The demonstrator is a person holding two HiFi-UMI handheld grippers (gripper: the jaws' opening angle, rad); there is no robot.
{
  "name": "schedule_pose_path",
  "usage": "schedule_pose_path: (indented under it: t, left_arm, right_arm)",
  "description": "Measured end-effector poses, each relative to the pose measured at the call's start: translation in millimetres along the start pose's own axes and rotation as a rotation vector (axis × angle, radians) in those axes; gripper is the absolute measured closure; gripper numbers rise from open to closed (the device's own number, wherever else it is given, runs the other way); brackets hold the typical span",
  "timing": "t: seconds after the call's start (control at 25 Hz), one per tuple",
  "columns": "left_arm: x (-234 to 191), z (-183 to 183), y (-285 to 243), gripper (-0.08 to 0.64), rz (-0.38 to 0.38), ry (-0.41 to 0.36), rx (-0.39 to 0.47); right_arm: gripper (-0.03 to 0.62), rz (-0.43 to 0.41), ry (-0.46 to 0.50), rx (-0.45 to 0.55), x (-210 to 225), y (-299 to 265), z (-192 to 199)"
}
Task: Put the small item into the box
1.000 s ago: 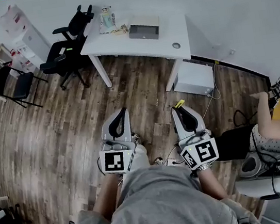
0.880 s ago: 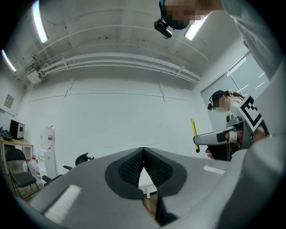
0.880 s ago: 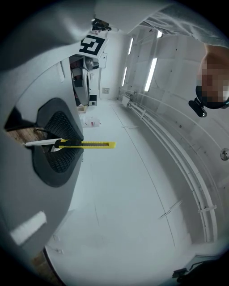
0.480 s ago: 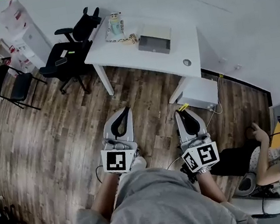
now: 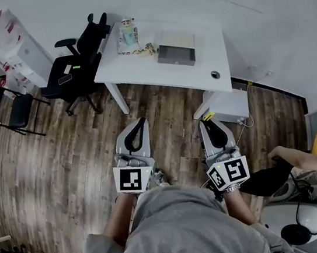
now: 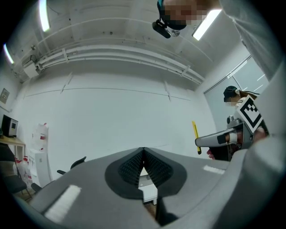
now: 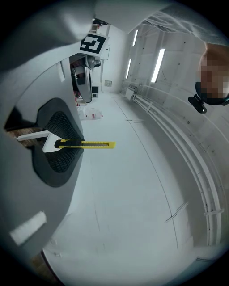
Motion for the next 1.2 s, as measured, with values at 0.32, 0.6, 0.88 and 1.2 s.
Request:
schedule_pose_path:
  t: [0.32, 0.6, 0.88, 1.2]
  left_arm:
    - [-28.0, 11.1, -14.7, 0.558, 0.01, 0.021, 0.055]
    - [-32.9, 14.3, -26.2, 0.558, 0.024, 0.019, 0.047]
    - [-50.2, 15.9, -41.1, 0.558, -0.003, 0.006, -0.016]
    - [-71.1, 17.5, -86.8, 0.558, -0.034, -0.008, -0.017]
  right_arm:
    - [0.52, 0.033, 0.01, -0.012, -6.3, -22.6, 3.2]
    - [0.52, 0.054, -0.012, -0.015, 3.3, -35.6, 3.5]
    - [0.52, 0.031, -0.043, -0.011, 18.1, -69.9, 4.5]
    - [0.52, -0.013, -0.056, -0.014, 42.3, -124.0, 1.9]
Point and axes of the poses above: the fingertips, and each gripper's own axes: y backward along the fingers, x to its right, z out of its underside, the point moved 3 cm from there along y, backward along the fingers, and after that the axes turned 2 degrees about -x, right-handed, at the moved point
